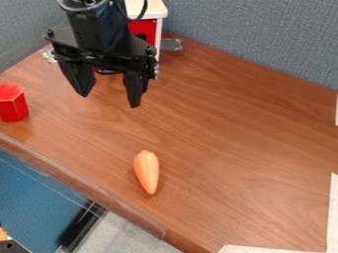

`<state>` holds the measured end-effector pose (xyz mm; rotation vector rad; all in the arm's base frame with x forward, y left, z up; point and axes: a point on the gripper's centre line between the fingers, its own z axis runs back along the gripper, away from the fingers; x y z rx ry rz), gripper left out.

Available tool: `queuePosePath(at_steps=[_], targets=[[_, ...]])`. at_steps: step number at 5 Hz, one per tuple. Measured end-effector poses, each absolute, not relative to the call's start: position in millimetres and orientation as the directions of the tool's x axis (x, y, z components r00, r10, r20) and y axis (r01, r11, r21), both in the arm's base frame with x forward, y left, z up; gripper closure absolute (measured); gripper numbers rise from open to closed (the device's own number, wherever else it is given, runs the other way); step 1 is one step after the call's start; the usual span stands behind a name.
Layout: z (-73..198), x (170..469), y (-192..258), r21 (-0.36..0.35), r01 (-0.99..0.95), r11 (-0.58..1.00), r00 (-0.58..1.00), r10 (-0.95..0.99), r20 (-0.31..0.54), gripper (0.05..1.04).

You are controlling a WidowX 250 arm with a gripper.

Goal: Open the drawer

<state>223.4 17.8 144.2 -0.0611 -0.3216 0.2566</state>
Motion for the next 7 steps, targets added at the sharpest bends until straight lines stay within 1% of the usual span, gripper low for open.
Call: queuePosePath(at_steps=[1, 2, 3, 4, 5, 6, 7], targets=[[139.7, 223.7, 17.9, -0.097, -0.238, 0.966, 0.921, 0.257, 0.293, 0.084], [118.2, 233.2, 53.0, -0.046, -0.306, 0.951, 0.910, 0.306, 0.279, 0.084], [99.8, 250.5, 76.1, 0.007, -0.227, 0.974, 0.926, 0.214, 0.310, 0.084], [81.3, 266.7, 100.3, 0.051, -0.130, 0.990, 0.944, 0.108, 0.313, 0.084], [65.4, 287.7, 116.6, 0.038, 0.072, 0.997, 0.957, -0.080, 0.280, 0.084], [58.6, 310.7, 118.8, -0.022, 0.315, 0.949, 0.921, -0.300, 0.249, 0.084], [58.4, 326.0, 117.3, -0.068, 0.470, 0.880, 0.863, -0.442, 0.244, 0.084]])
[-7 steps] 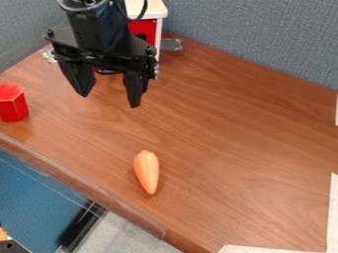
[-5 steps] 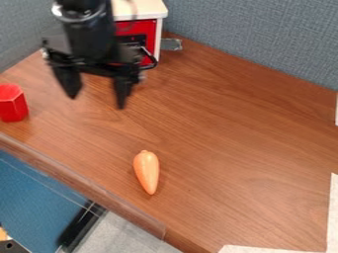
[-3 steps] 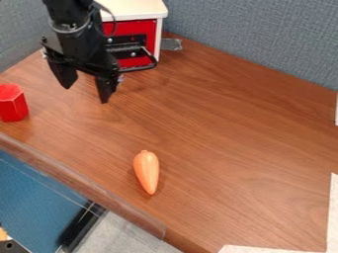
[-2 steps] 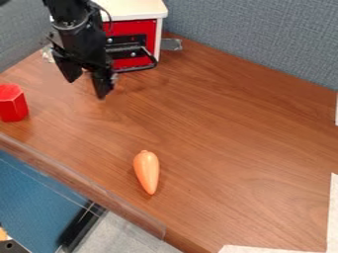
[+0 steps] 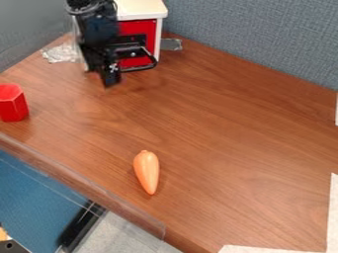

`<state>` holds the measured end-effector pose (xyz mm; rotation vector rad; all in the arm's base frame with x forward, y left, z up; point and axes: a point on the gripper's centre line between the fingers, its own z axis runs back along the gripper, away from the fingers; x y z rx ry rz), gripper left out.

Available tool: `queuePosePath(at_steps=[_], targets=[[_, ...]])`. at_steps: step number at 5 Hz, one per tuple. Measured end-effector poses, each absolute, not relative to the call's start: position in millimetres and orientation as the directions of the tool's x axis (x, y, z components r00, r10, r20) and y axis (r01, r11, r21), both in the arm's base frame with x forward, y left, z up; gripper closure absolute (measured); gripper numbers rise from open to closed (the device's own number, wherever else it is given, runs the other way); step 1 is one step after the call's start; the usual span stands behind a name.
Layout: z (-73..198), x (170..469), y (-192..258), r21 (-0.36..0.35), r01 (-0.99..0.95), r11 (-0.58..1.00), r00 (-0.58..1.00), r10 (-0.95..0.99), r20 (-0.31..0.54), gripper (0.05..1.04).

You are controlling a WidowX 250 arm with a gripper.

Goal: Open the drawer

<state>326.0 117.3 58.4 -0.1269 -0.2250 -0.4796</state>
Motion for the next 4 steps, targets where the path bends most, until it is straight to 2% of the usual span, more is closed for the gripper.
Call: queuePosePath(at_steps=[1, 3, 4], targets=[[62.0, 339.4, 108.5, -0.074, 0.569, 0.819, 0.796, -0.527, 0.297, 0.084], [59.4, 346.0, 93.9, -0.048, 0.583, 0.811, 0.770, -0.533, 0.352, 0.084], [54.7, 346.1, 89.8, 0.010, 0.568, 0.823, 0.745, -0.519, 0.418, 0.083]])
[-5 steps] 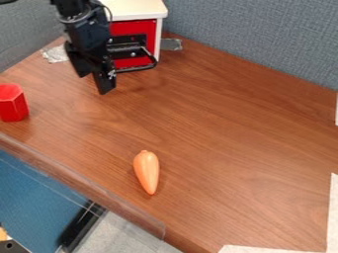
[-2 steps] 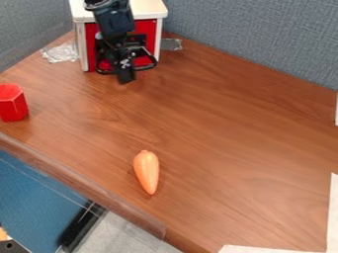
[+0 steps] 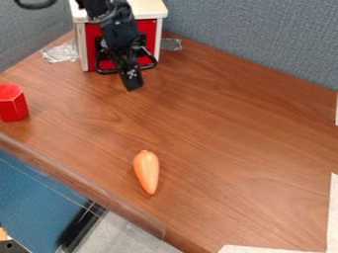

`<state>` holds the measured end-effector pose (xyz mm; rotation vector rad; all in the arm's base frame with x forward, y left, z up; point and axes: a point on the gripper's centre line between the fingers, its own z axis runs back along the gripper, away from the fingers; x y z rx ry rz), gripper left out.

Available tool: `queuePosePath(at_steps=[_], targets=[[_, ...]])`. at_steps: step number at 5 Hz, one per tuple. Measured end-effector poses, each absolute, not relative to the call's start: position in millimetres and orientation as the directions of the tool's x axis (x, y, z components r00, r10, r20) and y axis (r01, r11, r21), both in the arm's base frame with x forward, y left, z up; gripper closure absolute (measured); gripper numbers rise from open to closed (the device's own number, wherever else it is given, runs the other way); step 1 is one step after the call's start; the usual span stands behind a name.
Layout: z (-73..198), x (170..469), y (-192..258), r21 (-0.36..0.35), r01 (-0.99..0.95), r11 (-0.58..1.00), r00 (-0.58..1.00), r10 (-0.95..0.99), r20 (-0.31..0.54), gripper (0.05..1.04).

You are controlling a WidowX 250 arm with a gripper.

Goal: Open the drawer

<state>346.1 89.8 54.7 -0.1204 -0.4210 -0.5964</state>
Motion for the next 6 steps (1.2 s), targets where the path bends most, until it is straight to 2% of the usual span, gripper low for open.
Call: queuePosePath(at_steps=[1, 3, 6], targets=[[54.0, 349.3, 90.9, 0.031, 0.554, 0.832, 0.741, -0.510, 0.436, 0.083], [55.7, 351.5, 90.7, 0.021, 0.532, 0.847, 0.753, -0.484, 0.447, 0.083], [71.2, 367.3, 98.7, 0.059, 0.496, 0.866, 0.749, -0.461, 0.476, 0.084]])
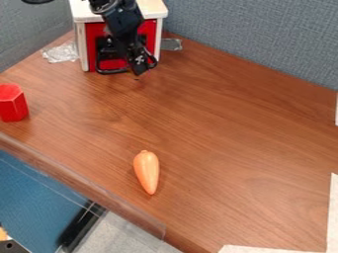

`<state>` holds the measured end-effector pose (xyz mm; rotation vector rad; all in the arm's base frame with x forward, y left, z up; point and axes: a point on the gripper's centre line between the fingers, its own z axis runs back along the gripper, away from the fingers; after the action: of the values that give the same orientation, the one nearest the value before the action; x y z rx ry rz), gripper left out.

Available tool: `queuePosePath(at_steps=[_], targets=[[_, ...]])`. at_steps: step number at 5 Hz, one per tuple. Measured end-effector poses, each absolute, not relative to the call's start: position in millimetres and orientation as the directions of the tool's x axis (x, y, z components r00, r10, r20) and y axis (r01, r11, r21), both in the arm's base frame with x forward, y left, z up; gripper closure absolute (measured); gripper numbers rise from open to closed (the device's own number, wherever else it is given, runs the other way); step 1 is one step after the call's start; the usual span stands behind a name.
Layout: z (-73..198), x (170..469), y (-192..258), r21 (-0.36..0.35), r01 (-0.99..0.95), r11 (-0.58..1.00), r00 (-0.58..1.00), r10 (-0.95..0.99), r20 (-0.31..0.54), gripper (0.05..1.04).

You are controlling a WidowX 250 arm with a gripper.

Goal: Open the drawer

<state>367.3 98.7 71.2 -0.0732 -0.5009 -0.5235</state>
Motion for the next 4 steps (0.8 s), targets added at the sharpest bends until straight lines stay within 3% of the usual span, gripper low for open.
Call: queuePosePath(at_steps=[2, 4], targets=[[46.9, 369.0, 108.1, 0.094, 0.489, 0.867, 0.756, -0.475, 0.451, 0.138], [39.8, 367.3, 114.5, 0.088, 0.466, 0.880, 0.764, -0.450, 0.462, 0.738]])
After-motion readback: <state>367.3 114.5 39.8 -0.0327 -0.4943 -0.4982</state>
